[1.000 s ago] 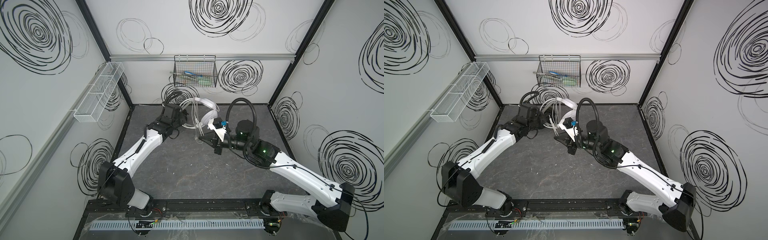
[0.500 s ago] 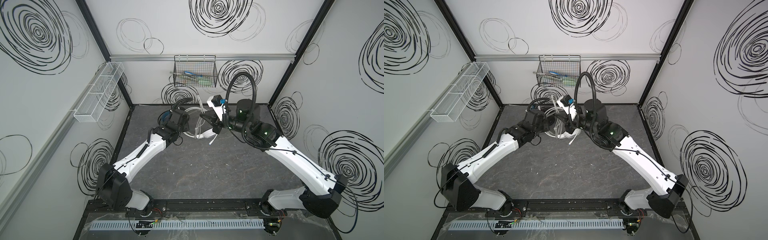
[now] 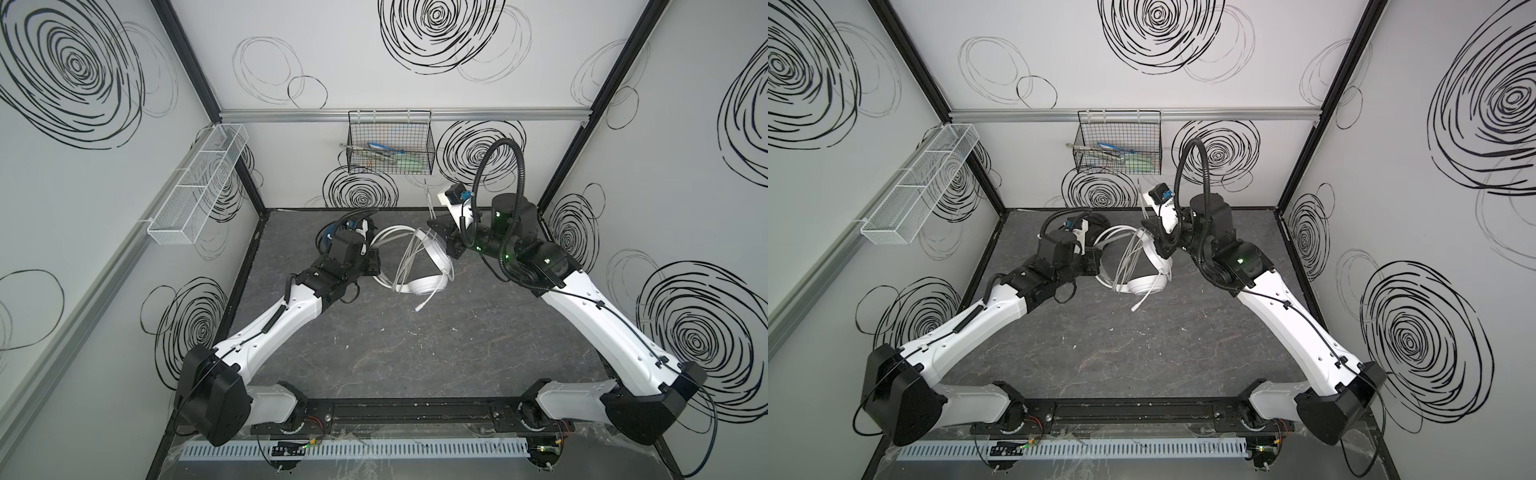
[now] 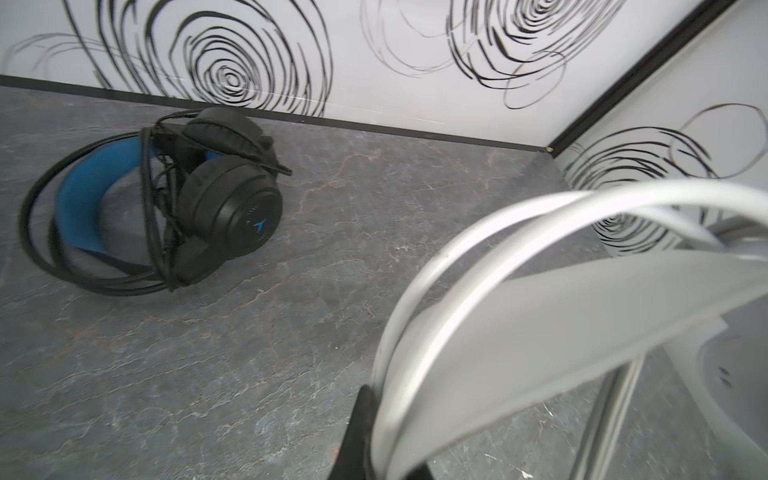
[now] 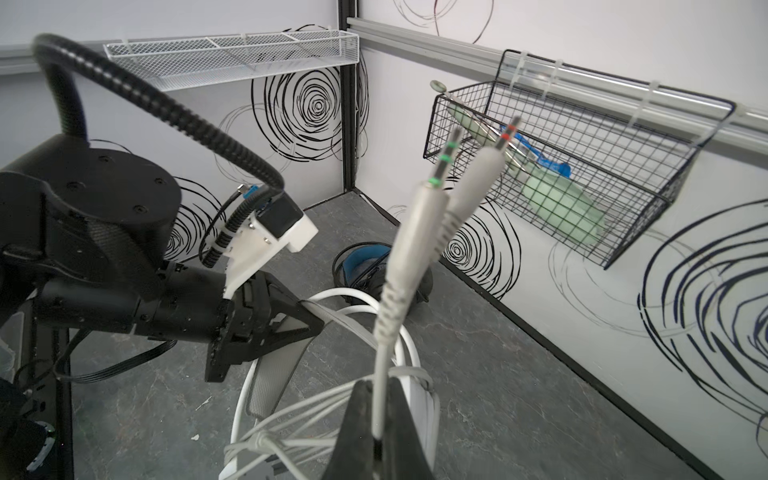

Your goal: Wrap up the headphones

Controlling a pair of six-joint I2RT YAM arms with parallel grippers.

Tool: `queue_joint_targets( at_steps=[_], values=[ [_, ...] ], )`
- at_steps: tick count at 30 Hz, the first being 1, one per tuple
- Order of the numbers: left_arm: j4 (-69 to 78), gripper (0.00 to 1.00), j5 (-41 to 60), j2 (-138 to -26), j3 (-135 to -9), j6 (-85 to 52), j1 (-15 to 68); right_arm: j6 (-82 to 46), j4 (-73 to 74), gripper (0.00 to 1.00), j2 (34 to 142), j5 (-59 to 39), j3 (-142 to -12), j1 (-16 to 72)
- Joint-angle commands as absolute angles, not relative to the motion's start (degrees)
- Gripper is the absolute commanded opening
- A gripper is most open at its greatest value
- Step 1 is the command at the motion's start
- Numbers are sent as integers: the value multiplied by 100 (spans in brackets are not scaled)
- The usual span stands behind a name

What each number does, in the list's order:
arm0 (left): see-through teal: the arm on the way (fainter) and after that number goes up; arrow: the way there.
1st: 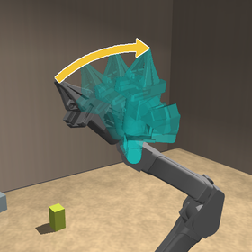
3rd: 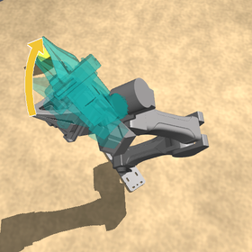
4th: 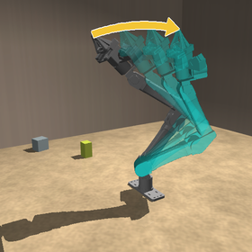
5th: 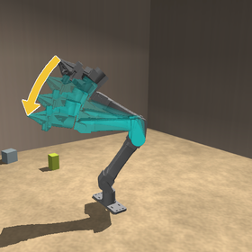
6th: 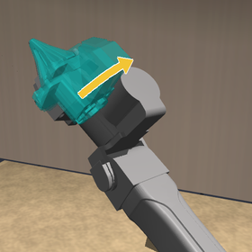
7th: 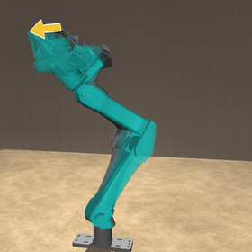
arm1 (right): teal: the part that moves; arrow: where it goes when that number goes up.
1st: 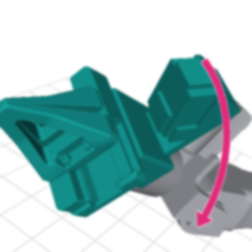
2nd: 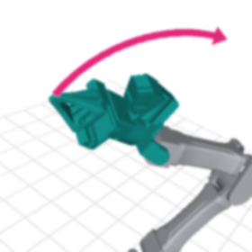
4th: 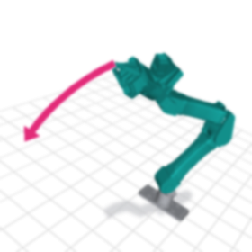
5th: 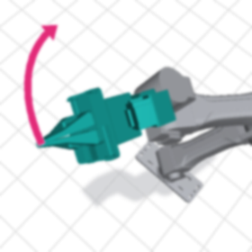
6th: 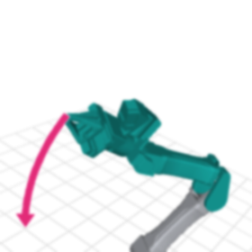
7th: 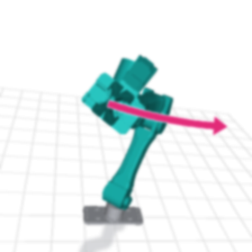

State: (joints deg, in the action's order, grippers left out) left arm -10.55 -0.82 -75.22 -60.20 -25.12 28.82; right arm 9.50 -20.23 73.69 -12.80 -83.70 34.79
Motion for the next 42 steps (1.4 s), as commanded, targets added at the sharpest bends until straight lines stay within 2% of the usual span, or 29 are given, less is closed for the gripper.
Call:
queue_joint_targets(
  at_steps=[1, 10, 17, 24, 29, 33, 37, 42],
  values=[
    [-478, 0, 541, -7139, -5884, -2106, 2870, 665, -1473, 0, 7102, -1046, -8319, 3132],
    [-9, 0, 1227, -6821, -5578, -2047, 2870, 96, -1260, 0, 7020, -1183, -7968, 2665],
    [437, 0, 1839, -6798, -5537, -2217, 2876, -282, -983, 5, 6869, -1524, -7571, 2496],
    [-4, 0, 1613, -6983, -5862, -2073, 2895, -200, -945, 9, 6841, -1363, -7599, 2463],
    [172, 0, 1807, -6886, -5759, -2092, 2913, -218, -1003, 12, 6847, -1017, -7508, 2436],
    [212, 0, 1862, -6846, -5751, -2172, 2909, -307, -825, 20, 6818, -1190, -7303, 2435],
    [-240, 0, 1512, -7041, -6030, -2266, 2903, -449, -613, 25, 6900, -1197, -6975, 2426],
    [-872, 0, 1015, -7396, -6326, -2345, 2909, -759, -523, 25, 7212, -1090, -6634, 2426]
  ],
)
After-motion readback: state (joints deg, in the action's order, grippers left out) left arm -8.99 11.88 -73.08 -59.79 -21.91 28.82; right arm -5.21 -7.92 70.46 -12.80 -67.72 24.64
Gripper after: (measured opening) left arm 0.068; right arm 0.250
